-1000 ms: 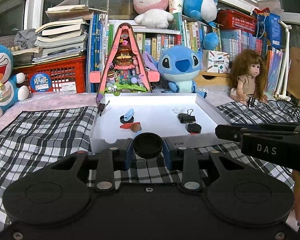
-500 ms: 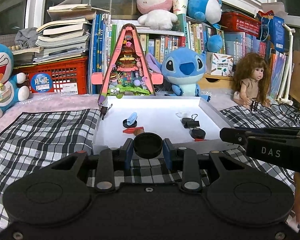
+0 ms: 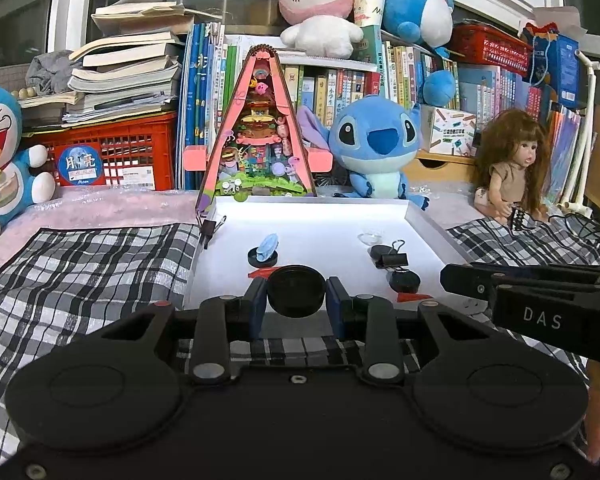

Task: Organize rigid objects
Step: 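Carry the black puck and brown ball over the white box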

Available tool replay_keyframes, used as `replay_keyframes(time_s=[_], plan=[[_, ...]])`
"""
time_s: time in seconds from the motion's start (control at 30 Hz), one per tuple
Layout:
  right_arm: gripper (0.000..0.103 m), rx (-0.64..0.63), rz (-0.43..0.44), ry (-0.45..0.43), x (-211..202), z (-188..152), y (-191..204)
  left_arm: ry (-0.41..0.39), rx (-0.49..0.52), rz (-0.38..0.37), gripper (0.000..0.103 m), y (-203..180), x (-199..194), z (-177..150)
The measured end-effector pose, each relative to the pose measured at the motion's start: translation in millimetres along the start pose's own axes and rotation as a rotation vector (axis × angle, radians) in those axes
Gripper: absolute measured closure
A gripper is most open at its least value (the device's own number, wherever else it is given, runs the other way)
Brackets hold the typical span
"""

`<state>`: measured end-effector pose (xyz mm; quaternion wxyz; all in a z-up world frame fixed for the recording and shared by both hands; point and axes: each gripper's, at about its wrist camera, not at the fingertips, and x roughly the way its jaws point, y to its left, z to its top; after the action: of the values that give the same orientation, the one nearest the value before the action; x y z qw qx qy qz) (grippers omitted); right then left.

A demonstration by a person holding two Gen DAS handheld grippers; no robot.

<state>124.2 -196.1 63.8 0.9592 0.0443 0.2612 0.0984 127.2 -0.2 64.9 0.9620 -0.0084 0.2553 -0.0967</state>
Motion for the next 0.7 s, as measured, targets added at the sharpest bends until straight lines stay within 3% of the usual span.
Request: replay_keyframes(time_s=[0.43,0.7], plan=[[0.076,0.007,-0.030,0.024,27,11,-5,0.029,-0.026,0.019,0.073,4,33,13],[0.076,0.081,-0.040,0.050,49,28,-20,0.125,-0.104,-0.026,0.073,18,74,36]])
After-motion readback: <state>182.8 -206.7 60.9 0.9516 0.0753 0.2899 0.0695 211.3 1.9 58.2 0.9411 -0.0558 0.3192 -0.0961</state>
